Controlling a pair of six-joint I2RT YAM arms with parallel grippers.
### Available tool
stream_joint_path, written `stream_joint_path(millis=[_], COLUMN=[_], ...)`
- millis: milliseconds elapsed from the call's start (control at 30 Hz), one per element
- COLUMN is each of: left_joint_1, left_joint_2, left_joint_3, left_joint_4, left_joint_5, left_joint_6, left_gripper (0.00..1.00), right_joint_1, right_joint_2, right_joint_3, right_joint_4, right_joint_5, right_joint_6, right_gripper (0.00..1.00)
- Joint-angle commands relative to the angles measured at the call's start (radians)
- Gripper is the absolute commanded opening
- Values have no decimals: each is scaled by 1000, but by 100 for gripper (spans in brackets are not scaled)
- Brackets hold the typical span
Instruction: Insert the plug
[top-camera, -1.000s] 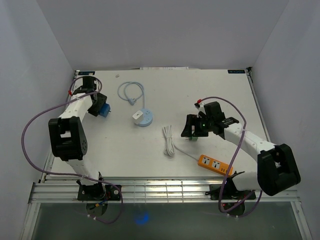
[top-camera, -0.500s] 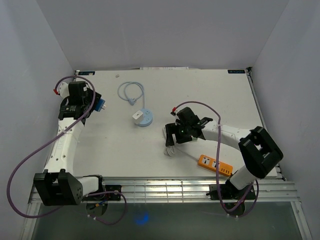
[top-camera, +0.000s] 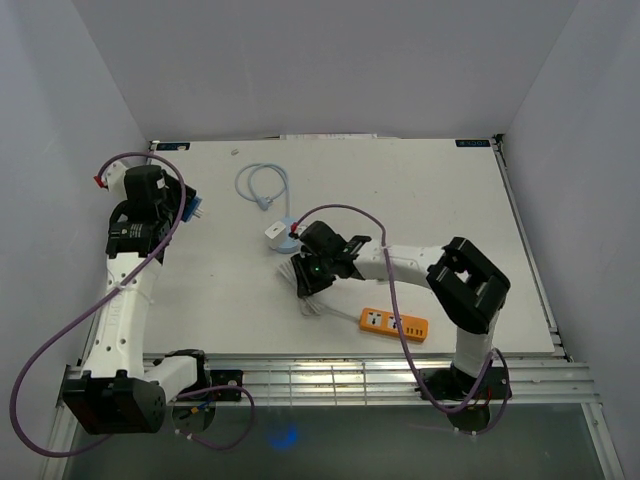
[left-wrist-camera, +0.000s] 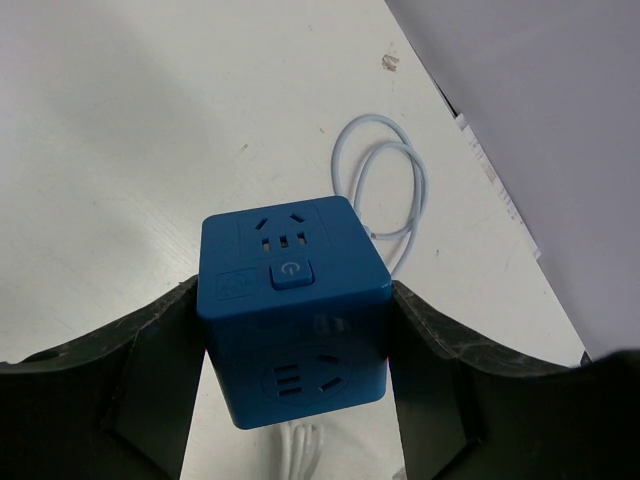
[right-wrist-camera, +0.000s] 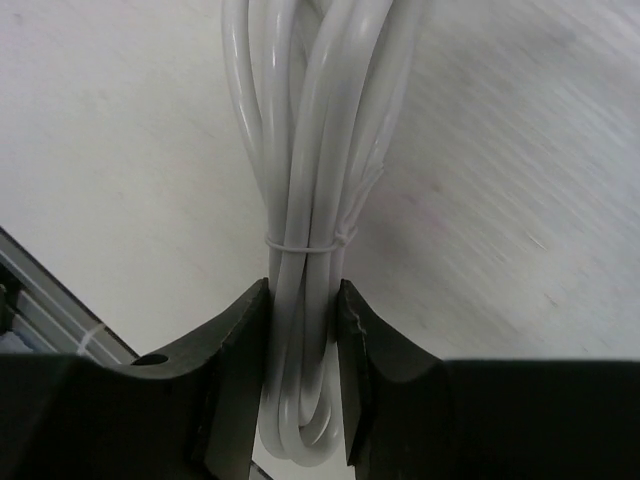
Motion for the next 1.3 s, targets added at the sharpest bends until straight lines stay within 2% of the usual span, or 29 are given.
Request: stream_joint_path(millis=[0,67,167,200,300,433,567,733,833,1033,1100,1167,1267], left_joint_1=[2,0,0,0,0,0,0,0,-46,-102,-157,-240,-352], left_joint_2=[-36,-26,-32,-35,-50,-64,-76,-59,-70,-133,-130,-127,-139], left_joint_3=[83,114,146,147,143,137,105,65,16,-115,-136,-167,-222], left_joint_4=[7,-20,-34,-36,-36,-18,56,127,194,387,443,498,559], left_joint_5=[-33,-70,-84,-82,-68,-27,108,428,554,677,708,697,605], left_joint_6=[50,73,93,96,113,142,183,247,274,274,271,278,303], left_gripper=[44,45,45,45,45,45,41,40,41,41,41,42,42], right_joint_1=[68,80,88,91,89,73,44,-44,-107,-187,-194,-204,-210], right_joint_2=[89,149,229,229,169,37,-119,-313,-418,-578,-604,-618,-643], right_joint_3=[159,216,314,325,310,230,121,-54,-156,-240,-234,-217,-203], right_joint_4=[147,190,233,247,286,286,286,273,267,205,186,157,137], right_joint_5=[-32,-107,-181,-187,-170,-144,-126,-147,-167,-188,-204,-218,-237], right_joint_6=[12,31,50,48,29,-5,-36,-60,-71,-110,-122,-133,-146], right_gripper=[31,31,46,57,77,86,87,87,87,88,88,88,88])
